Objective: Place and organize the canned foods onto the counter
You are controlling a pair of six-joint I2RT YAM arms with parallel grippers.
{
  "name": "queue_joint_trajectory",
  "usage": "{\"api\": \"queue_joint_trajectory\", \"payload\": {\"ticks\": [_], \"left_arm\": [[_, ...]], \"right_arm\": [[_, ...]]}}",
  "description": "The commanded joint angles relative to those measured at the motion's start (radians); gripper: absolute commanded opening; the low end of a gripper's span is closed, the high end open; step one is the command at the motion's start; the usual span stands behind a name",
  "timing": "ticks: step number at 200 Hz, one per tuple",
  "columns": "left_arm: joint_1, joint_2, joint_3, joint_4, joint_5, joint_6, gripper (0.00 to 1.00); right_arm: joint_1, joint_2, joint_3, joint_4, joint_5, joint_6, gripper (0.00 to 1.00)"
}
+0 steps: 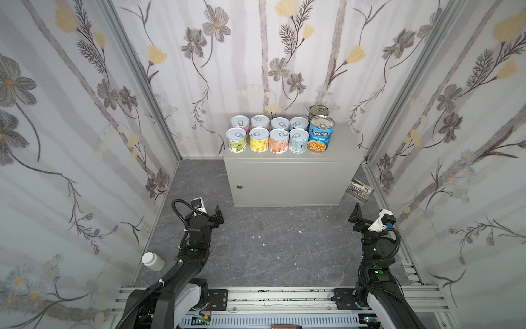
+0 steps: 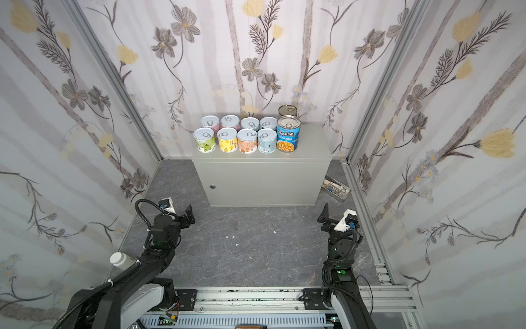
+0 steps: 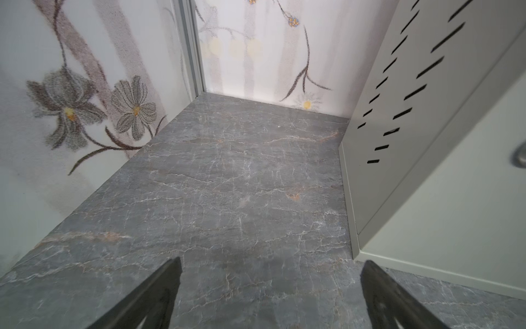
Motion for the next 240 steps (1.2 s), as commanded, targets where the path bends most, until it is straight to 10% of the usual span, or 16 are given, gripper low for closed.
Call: {"api": "queue_joint_trajectory", "payload": {"ticks": [1, 121, 240], "left_arm": [[0.019, 0.123, 0.038, 0.199, 0.078, 0.03, 1.0], [0.091, 0.458, 0.12, 0.464, 0.132, 0.018, 1.0], [0.041, 0.506, -0.035, 0.799, 0.159, 0.1, 1.0]], "right_arm": [[0.0, 0.092, -0.112, 0.26, 0.065, -0.058, 1.0], [0.007, 0.804, -0.074, 1.007, 0.018, -0.096, 1.0], [0.083, 0.861, -0.044, 1.009, -0.032, -0.215, 1.0]]}}
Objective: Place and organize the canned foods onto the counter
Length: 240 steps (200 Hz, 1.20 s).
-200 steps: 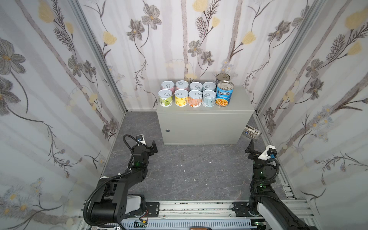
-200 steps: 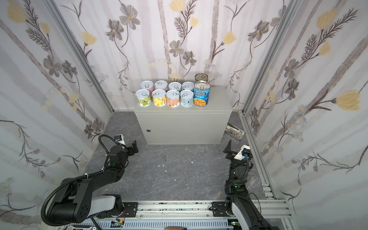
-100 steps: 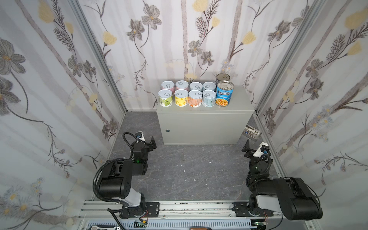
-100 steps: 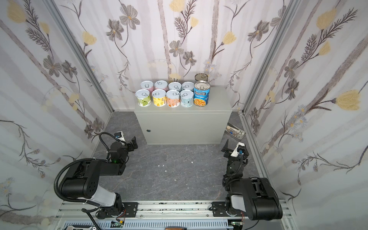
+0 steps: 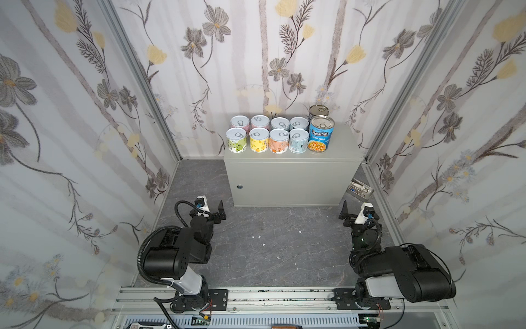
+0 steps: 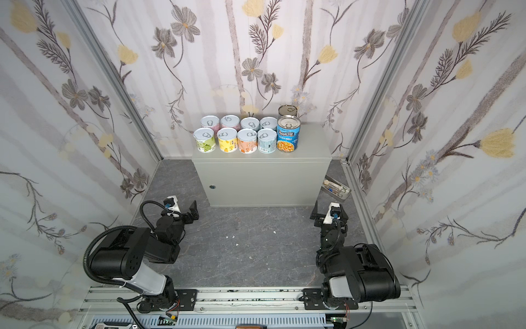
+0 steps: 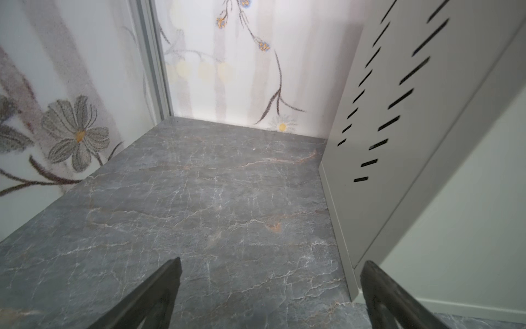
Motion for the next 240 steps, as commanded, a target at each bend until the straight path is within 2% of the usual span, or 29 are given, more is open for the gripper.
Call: {"api": "queue_joint_trajectory", "payload": {"ticks": [1, 14, 26, 39, 52, 67, 88, 240], "left_arm": [[-0.005, 0.008, 0.022, 0.057, 0.001, 0.037, 1.0], [0.021, 0.003, 0.067, -0.041, 0.03, 0.014, 1.0], [0.054, 0.002, 0.08, -0.064, 0.078, -0.018, 1.0], [0.055, 0.003, 0.082, -0.066, 0.08, -0.021, 1.0], [0.054, 0.003, 0.082, -0.066, 0.079, -0.018, 1.0], [0.053, 0.003, 0.082, -0.066, 0.078, -0.019, 1.0], [0.053, 0.002, 0.083, -0.066, 0.076, -0.018, 1.0], [0.051, 0.003, 0.081, -0.066, 0.069, -0.016, 1.0]], "right_arm": [[0.009, 0.021, -0.04, 0.248, -0.002, -0.051, 1.0], [0.009, 0.015, -0.021, 0.21, 0.009, -0.048, 1.0], [0.006, -0.007, 0.007, 0.126, 0.001, -0.046, 1.0], [-0.007, -0.025, 0.052, 0.018, -0.025, -0.041, 1.0], [-0.044, -0.037, 0.14, -0.17, -0.07, -0.009, 1.0], [-0.124, -0.048, 0.234, -0.374, -0.191, 0.063, 1.0], [-0.129, -0.033, 0.203, -0.282, -0.197, 0.06, 1.0], [-0.121, -0.042, 0.2, -0.292, -0.189, 0.051, 1.0]]}}
